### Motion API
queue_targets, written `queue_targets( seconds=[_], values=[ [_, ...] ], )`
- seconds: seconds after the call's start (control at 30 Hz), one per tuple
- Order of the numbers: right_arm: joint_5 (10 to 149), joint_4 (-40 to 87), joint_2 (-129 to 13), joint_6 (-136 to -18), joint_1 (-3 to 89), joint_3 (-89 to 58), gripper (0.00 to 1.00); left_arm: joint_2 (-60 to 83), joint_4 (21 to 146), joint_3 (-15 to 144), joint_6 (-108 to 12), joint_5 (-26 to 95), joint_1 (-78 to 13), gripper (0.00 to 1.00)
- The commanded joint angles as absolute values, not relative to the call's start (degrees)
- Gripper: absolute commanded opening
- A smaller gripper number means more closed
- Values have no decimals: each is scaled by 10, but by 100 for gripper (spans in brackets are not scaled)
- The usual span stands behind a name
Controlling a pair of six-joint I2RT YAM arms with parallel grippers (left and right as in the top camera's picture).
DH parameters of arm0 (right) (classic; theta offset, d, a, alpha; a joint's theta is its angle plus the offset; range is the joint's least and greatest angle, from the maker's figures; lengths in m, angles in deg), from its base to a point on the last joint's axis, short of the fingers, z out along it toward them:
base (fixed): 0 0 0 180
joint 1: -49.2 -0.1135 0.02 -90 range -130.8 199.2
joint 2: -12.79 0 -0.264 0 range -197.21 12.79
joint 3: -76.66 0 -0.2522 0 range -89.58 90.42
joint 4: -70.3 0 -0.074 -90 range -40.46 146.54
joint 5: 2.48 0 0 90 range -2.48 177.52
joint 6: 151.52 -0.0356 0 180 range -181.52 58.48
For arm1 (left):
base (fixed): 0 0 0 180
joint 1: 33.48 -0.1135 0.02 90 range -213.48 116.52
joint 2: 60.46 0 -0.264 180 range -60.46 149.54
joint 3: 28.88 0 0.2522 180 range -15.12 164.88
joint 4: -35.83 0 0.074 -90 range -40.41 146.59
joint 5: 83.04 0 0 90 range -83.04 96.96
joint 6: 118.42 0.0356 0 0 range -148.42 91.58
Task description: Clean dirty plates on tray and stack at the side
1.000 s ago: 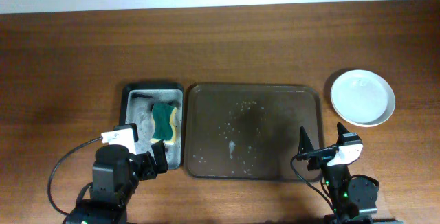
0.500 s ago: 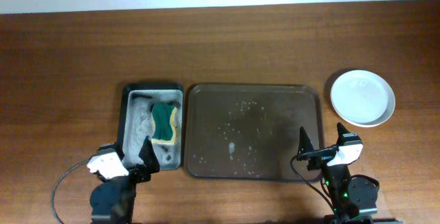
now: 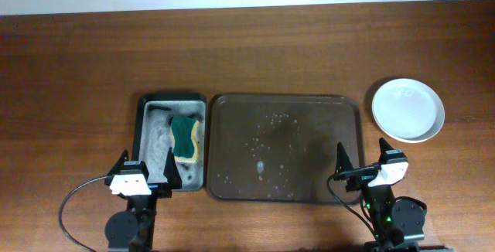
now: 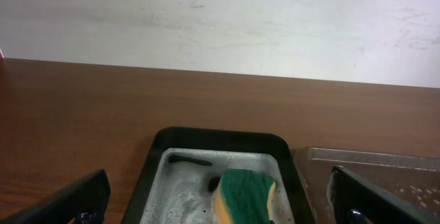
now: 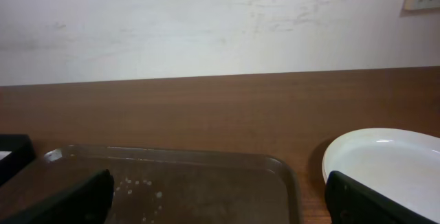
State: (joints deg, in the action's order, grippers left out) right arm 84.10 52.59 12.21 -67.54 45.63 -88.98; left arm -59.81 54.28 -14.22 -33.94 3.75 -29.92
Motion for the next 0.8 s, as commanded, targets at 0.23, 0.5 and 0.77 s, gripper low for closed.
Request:
queue_targets(
  seconds=[0.23, 0.5, 0.77],
  values=[
    [846, 523, 126, -675, 454, -893, 99, -601, 543, -146, -263, 53, -303, 99],
    [846, 523, 126, -675, 454, -893, 99, -601, 543, -146, -165, 76, -303, 99],
    [846, 523, 126, -675, 454, -893, 99, -601, 543, -146, -165, 76, -303, 99]
  ],
)
